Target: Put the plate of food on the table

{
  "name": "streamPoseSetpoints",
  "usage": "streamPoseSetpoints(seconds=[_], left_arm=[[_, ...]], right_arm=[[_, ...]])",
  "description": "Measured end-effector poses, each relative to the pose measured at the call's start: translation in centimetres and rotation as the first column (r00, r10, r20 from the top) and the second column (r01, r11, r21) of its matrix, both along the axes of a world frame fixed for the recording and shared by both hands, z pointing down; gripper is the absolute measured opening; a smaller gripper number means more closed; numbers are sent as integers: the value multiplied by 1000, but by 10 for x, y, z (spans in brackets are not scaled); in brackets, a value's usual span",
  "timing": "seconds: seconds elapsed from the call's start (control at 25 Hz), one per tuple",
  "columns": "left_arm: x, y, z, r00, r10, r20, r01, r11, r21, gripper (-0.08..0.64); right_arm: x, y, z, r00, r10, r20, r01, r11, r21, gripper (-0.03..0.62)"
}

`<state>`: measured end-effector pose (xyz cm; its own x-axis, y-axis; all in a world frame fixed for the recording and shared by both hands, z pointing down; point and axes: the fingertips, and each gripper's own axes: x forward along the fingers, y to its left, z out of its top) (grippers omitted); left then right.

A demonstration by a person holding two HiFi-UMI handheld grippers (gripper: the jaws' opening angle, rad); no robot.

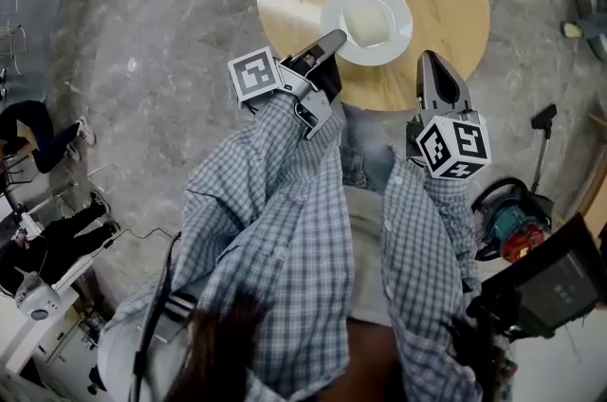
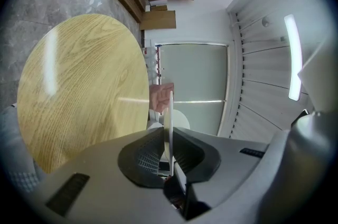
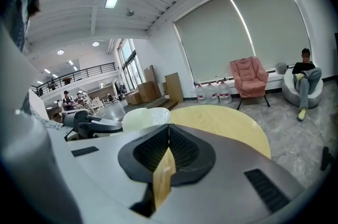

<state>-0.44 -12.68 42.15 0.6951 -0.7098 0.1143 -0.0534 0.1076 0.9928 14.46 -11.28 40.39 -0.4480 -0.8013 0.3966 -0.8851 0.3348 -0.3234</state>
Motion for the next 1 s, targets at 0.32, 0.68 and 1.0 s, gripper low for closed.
streamPoseSetpoints(seconds=[0.32, 0.68, 1.0], left_arm=[[-3, -11, 6, 1000, 25, 13, -25, 1000, 1, 34], [6, -28, 5, 997, 75, 9, -75, 997, 1, 34], [6, -37, 7, 993, 118, 12, -118, 993, -1, 34]], right_arm=[[-21, -9, -3, 982, -31, 188, 38, 999, -37, 8], [-28, -20, 6, 981, 0, 194, 22, 994, -109, 83], [-32, -29, 17, 929, 101, 355, -16, 972, -233, 92]])
